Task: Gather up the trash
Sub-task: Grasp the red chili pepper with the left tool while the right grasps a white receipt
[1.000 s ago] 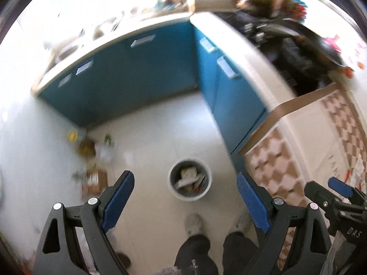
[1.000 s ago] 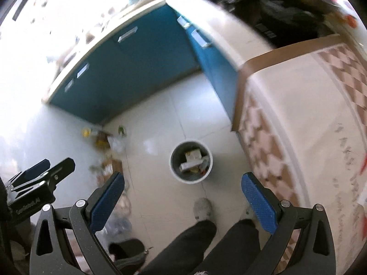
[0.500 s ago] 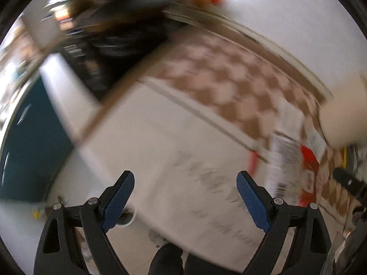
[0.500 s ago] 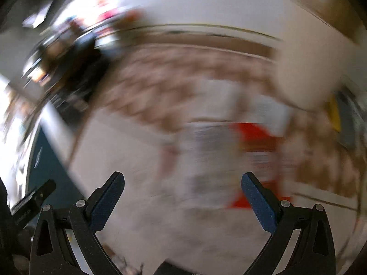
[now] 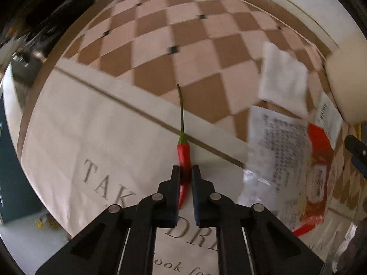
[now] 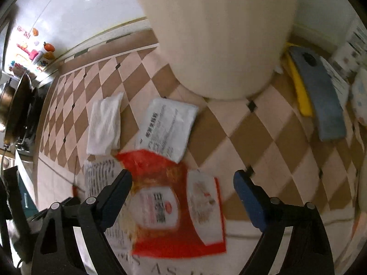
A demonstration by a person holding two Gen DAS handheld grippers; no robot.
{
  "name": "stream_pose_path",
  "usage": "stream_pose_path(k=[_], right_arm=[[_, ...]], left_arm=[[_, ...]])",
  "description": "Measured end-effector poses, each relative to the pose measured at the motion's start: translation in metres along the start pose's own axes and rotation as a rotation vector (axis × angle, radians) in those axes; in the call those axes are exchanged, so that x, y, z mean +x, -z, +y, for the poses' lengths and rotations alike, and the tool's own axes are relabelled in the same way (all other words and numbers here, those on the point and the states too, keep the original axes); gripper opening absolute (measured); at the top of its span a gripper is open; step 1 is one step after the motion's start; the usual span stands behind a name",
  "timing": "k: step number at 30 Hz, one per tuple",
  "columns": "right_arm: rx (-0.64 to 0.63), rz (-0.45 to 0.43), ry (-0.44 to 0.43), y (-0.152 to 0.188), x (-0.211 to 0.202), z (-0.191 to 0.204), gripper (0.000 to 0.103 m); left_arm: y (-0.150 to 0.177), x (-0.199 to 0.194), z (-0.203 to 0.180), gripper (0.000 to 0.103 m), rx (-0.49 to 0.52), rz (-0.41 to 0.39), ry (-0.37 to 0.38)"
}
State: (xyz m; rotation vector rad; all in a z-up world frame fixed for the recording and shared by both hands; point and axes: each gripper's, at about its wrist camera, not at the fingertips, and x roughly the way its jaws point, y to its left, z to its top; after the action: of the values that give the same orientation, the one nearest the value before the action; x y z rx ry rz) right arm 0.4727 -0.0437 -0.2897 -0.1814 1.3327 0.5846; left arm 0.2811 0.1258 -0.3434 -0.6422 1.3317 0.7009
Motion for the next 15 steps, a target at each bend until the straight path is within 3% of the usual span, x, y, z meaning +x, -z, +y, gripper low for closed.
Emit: stream_pose_path(k=[4, 8, 10, 12, 14, 15], right_arm=[[-0.017, -0.035, 0.064, -0.015, 0.028, 0.016, 0.091], [-0.028, -0.046, 0.126, -0.024, 0.054, 0.027, 0.091], [-0.082, -0.074, 0.189, -0.024, 0.062, 0.041, 0.085], [-0.113, -0.114, 0.192, -0.022, 0.062, 0.05, 0.071], [-0.142, -0.138, 0.194, -0.022, 0.06, 0.057, 0.027], [-0.157, -0.141, 0.189, -0.023, 0.059, 0.06, 0.02]], left_arm=[[-0.004, -0.002, 0.021, 0.007, -0.094, -0.021, -0.041], [-0.01, -0.003, 0.025, 0.007, -0.116, -0.035, -0.066], [-0.012, -0.003, 0.024, 0.007, -0.118, -0.043, -0.073], [-0.017, 0.004, 0.023, 0.007, -0.12, -0.049, -0.081], [-0.018, 0.003, 0.021, 0.007, -0.126, -0.055, -0.08], [-0.016, 0.002, 0.021, 0.007, -0.129, -0.057, -0.078]])
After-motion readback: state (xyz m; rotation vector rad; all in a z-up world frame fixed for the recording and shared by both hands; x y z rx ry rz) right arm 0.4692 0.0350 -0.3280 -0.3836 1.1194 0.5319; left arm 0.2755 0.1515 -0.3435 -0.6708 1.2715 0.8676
